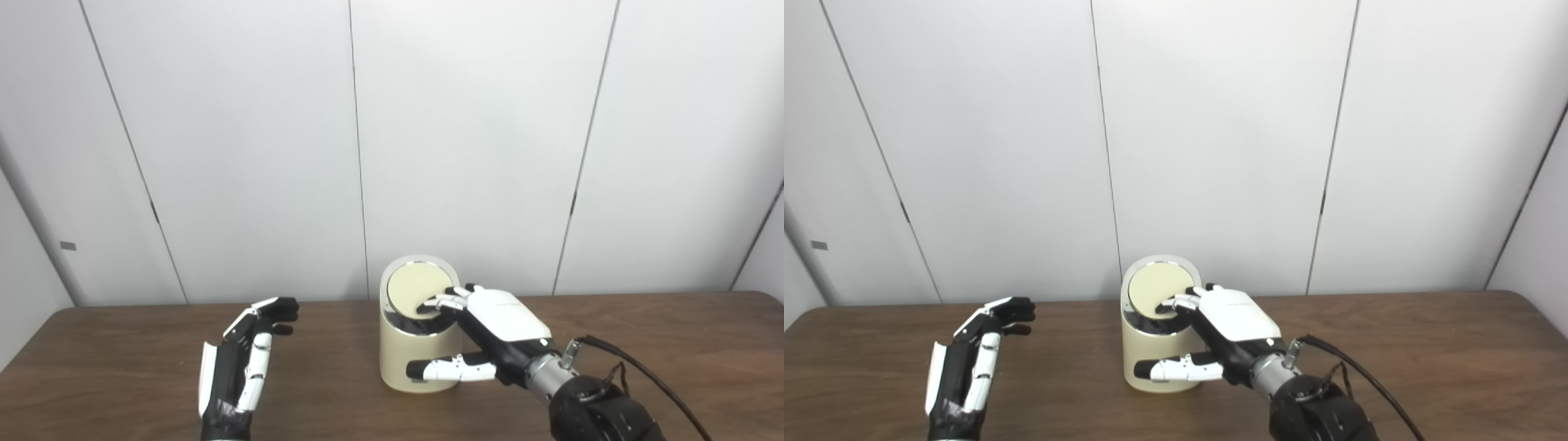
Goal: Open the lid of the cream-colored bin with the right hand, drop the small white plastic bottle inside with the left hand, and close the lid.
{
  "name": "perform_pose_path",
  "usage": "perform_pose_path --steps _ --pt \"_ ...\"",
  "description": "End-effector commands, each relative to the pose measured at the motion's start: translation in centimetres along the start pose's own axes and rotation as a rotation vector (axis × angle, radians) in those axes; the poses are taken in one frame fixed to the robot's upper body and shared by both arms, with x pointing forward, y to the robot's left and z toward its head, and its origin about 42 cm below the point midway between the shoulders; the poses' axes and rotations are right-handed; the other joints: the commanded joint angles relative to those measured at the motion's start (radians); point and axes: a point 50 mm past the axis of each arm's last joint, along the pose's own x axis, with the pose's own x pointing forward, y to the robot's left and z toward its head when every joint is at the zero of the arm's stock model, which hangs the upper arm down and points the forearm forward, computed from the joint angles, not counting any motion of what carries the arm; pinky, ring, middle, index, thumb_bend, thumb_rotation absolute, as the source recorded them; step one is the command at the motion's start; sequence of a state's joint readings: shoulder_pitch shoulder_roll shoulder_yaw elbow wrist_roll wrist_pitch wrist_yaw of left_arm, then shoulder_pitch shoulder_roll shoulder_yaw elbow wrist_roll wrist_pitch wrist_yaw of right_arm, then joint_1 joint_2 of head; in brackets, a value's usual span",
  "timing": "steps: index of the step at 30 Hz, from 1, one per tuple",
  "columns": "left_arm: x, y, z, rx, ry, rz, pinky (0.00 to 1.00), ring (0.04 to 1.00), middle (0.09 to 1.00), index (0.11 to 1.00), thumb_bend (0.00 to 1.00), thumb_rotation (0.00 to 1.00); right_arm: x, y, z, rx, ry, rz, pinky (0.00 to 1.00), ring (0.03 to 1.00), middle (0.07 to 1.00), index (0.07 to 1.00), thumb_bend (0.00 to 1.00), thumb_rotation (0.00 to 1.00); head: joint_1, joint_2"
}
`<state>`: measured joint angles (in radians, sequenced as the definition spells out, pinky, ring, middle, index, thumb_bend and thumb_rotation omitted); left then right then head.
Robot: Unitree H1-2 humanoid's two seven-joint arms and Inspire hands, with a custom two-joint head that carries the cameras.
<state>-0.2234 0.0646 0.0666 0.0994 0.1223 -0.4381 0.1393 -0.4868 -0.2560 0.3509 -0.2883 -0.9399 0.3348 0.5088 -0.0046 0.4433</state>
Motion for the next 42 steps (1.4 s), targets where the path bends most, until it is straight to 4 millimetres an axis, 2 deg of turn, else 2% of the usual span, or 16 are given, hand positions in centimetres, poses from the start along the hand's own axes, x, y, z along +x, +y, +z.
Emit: perform_pose_path --steps 1,27,34,42 --pt "1.5 -0.1 1.2 -0.004 -0.068 0.008 0.61 0.675 0.69 0.677 0.32 0.85 0.0 1.5 -1.6 0.006 0.101 0.118 0.99 0.927 0.865 0.821 0.84 0.99 0.0 0.001" --pt "1.5 -0.1 1.3 0.002 -0.074 0.001 0.6 0.672 0.688 0.676 0.33 0.84 -0.2 1.7 -1.7 0.008 0.124 0.162 1.0 0.928 0.854 0.81 0.84 0.98 0.002 0.004" --pt "1.5 0.0 1.2 0.001 -0.071 0.0 0.61 0.677 0.691 0.679 0.33 0.84 -0.8 1.0 -1.6 0.096 0.064 0.048 1.0 0.941 0.878 0.832 0.83 0.92 -0.002 0.002" --pt "1.4 -0.1 1.3 -0.001 -0.07 -0.001 0.61 0.677 0.69 0.678 0.34 0.83 -1.3 0.8 -1.4 0.184 -0.015 -0.069 1.0 0.953 0.9 0.882 0.74 0.88 -0.001 0.003"
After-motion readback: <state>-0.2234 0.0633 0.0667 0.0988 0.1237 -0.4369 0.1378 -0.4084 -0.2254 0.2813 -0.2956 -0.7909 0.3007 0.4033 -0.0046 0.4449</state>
